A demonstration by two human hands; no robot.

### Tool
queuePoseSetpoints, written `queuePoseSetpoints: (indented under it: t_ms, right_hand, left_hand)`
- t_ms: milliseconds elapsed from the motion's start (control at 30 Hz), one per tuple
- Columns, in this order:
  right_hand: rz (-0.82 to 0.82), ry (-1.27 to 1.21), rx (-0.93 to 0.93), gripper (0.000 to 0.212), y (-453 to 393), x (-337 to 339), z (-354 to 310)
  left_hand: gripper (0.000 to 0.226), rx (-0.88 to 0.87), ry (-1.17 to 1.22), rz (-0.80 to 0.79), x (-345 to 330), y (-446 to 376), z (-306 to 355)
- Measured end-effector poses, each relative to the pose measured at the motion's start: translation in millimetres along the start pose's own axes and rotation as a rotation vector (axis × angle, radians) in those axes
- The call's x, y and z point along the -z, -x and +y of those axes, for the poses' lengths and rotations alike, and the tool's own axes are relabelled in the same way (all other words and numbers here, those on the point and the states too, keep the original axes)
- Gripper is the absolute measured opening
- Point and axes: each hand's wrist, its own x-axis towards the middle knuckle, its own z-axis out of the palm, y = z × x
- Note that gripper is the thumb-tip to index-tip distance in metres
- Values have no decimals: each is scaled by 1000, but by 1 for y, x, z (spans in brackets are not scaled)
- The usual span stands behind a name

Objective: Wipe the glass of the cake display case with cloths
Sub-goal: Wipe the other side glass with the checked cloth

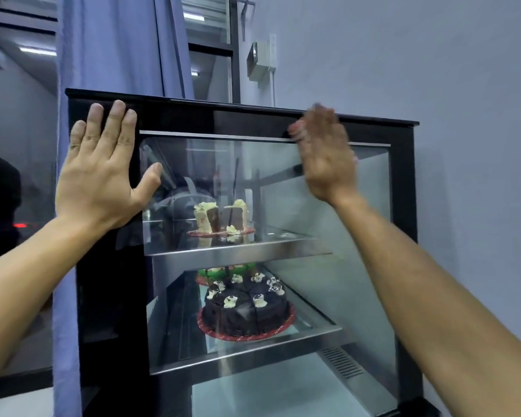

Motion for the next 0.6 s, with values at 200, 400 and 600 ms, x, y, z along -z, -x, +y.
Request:
queuePoseSetpoints:
  t_ms: [200, 400, 600]
  right_hand:
    - [89, -170, -947, 62, 7, 12, 73]
    - [206, -150, -441, 69, -13, -12, -108]
    - [87, -38, 209, 59, -14, -12, -67]
  left_hand:
    - [89, -4, -4, -2, 2, 0, 2]
    - [91, 4, 4, 4, 1, 0, 3]
    - [88, 2, 21, 15, -1, 1, -1]
